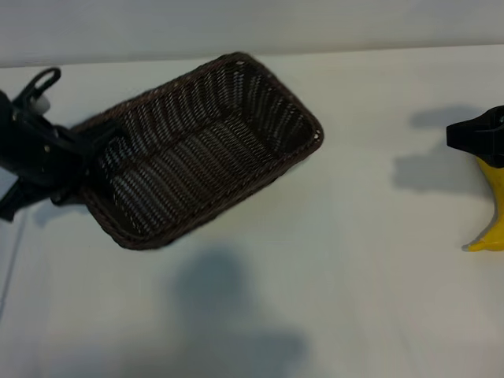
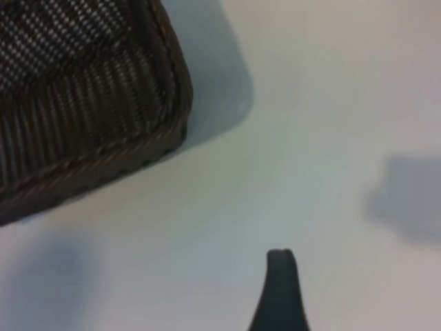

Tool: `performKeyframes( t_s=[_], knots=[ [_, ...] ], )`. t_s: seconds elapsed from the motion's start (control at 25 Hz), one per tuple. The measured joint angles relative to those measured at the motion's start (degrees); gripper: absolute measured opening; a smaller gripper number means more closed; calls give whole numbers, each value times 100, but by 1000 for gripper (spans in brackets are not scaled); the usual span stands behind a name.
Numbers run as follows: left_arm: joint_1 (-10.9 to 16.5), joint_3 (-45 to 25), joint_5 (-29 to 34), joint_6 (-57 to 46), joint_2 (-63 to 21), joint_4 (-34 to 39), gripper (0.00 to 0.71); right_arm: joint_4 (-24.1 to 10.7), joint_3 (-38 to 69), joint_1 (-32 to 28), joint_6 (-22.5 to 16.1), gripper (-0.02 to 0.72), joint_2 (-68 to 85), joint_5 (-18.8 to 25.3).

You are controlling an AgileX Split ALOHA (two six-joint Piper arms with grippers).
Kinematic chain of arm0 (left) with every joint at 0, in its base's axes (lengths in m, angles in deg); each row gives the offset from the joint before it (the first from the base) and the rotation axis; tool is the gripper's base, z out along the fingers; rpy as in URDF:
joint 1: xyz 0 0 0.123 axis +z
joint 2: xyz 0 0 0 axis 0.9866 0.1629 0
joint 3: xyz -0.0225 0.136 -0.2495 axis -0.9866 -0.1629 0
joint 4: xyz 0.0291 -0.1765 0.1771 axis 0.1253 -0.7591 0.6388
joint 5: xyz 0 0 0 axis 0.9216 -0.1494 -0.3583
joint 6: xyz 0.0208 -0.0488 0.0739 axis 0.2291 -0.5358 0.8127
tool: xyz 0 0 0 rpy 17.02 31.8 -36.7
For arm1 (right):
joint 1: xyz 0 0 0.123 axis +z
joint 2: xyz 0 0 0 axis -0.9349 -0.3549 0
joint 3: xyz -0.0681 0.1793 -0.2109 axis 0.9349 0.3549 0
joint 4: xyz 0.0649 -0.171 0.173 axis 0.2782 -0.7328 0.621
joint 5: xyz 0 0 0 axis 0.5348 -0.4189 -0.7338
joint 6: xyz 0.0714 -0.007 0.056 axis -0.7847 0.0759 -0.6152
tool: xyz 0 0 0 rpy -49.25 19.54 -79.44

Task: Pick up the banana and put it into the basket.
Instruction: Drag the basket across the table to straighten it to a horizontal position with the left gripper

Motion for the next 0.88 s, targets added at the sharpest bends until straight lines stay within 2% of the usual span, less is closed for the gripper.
performKeyframes(
  t_s=[0.28,0.6,0.72,0.88],
  knots=[
    [0,1080,794,1134,205,-25,162,0,0,0,0,572,0,0],
    [0,2483,2094,2286,1251,-112,162,0,0,0,0,572,0,0],
    [0,2736,2298,2545,1607,-120,161,0,0,0,0,572,0,0],
    [-131,2825,2204,2795,1882,-152,161,0,0,0,0,572,0,0]
  ],
)
